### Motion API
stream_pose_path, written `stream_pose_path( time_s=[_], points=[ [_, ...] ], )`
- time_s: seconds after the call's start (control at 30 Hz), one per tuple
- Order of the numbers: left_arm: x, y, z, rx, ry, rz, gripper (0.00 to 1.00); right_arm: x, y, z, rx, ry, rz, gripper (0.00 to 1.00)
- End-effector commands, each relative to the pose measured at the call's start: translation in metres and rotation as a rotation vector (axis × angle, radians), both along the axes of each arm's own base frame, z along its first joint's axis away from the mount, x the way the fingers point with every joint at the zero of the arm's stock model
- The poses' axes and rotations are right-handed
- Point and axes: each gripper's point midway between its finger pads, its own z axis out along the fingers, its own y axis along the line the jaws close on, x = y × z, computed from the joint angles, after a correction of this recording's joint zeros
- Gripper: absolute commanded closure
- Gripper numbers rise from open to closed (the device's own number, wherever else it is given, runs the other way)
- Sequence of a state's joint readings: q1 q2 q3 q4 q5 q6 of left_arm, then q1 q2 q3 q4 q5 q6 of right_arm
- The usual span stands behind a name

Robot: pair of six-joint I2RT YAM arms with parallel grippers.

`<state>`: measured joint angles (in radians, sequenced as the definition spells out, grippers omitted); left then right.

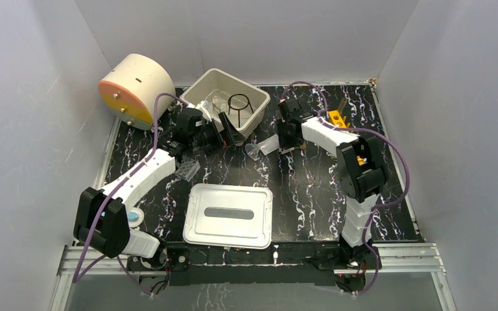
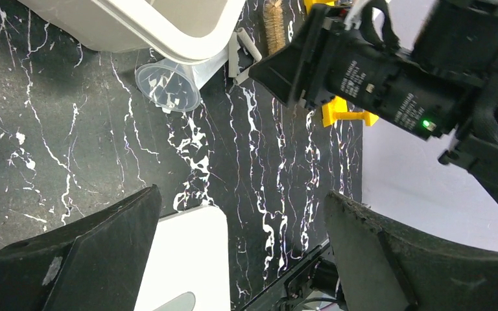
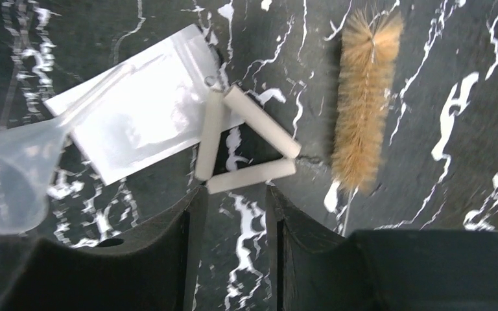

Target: Organize the chemistry lab equipment

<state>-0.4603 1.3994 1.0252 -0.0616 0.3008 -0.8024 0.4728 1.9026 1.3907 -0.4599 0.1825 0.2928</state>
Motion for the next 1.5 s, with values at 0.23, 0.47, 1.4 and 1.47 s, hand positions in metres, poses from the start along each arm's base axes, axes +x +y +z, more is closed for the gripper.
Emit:
stream_pose_path(
  time_s=[0.23, 0.47, 1.4, 1.47],
  points=[
    [0.0, 0.006, 0.02, 0.054, -0.044, -0.021, 0.05, 0.037, -0.017, -0.017, -0.16, 0.019, 0.2, 0.53],
    [0.004, 0.005, 0.022, 0.072, -0.046, -0.027, 0.05, 0.038, -0.004, -0.038, -0.117, 0.078, 0.282, 0.56],
    [0.027, -0.015, 0.039, 0.039, -0.102, -0.082, 0.05, 0.019, 0.013, 0.125, 0.141, -0.335, 0.317, 0.88],
    [0.024, -0.023, 0.046, -0.006, -0.111, -0.124, 0.05, 0.014, 0.022, 0.138, 0.214, -0.344, 0.316, 0.88]
  ],
)
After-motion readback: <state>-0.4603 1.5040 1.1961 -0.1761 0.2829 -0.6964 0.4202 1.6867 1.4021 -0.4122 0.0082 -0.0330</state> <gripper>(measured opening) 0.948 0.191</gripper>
